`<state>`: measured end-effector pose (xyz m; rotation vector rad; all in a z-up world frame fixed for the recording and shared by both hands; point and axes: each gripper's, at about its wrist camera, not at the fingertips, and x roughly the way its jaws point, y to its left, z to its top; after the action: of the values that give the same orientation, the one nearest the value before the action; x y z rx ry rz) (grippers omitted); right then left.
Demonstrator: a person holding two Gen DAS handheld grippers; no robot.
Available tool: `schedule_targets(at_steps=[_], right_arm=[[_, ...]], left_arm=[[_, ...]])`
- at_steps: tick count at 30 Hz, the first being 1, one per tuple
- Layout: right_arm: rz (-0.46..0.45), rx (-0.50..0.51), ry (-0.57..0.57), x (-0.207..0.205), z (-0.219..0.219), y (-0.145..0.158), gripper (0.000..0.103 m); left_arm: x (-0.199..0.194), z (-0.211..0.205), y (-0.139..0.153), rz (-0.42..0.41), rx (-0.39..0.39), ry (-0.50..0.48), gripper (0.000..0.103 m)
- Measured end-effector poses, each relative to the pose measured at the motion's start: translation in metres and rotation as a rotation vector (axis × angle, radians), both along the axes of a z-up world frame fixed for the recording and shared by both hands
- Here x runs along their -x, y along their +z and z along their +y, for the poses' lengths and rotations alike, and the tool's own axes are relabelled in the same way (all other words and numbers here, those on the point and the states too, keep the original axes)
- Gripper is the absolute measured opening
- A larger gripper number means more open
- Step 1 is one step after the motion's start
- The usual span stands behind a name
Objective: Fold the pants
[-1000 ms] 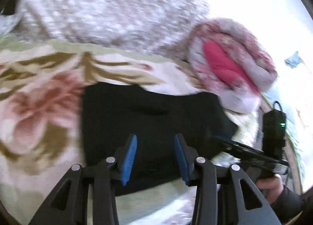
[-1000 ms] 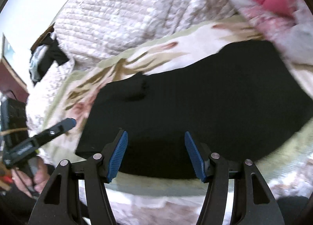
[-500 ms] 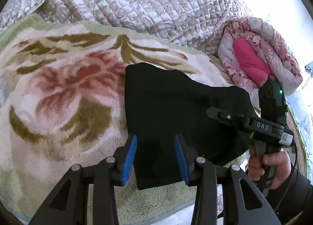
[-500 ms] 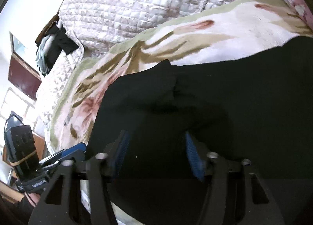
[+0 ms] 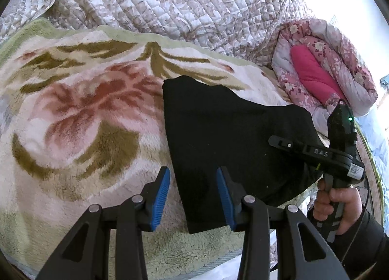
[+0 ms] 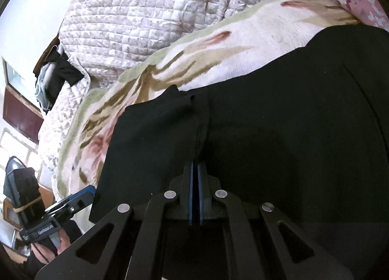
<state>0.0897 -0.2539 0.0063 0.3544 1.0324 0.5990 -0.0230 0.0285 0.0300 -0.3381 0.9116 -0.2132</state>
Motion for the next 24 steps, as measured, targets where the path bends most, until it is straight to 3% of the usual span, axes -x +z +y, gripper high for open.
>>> schedule_targets(at_steps=[7, 9, 13, 15, 18, 19, 24], right_arm=[[-0.008, 0.025, -0.01, 0.002, -0.008, 0.004, 0.002], [-0.069, 0.084, -0.025, 0.007, -0.008, 0.018, 0.004], [-0.137, 0.029, 0.088, 0.023, 0.004, 0.039, 0.012], [-0.137, 0.041, 0.167, 0.035, 0.014, 0.034, 0.013], [-0.082, 0.127, 0.242, 0.053, 0.019, 0.002, 0.013], [-0.132, 0.095, 0.225, 0.063, 0.011, 0.002, 0.013], [-0.132, 0.143, 0.199, 0.059, 0.01, 0.016, 0.013]], left_arm=[[-0.006, -0.007, 0.004, -0.01, -0.01, -0.017, 0.043], [-0.006, -0.012, 0.005, -0.011, -0.009, -0.037, 0.043], [-0.005, -0.028, -0.001, 0.003, -0.027, -0.117, 0.043], [-0.003, -0.035, -0.007, 0.015, -0.04, -0.138, 0.043], [0.004, -0.039, -0.008, -0.002, -0.062, -0.149, 0.043], [0.006, -0.038, -0.01, 0.002, -0.058, -0.153, 0.043], [0.013, -0.039, -0.01, -0.01, -0.076, -0.169, 0.043]])
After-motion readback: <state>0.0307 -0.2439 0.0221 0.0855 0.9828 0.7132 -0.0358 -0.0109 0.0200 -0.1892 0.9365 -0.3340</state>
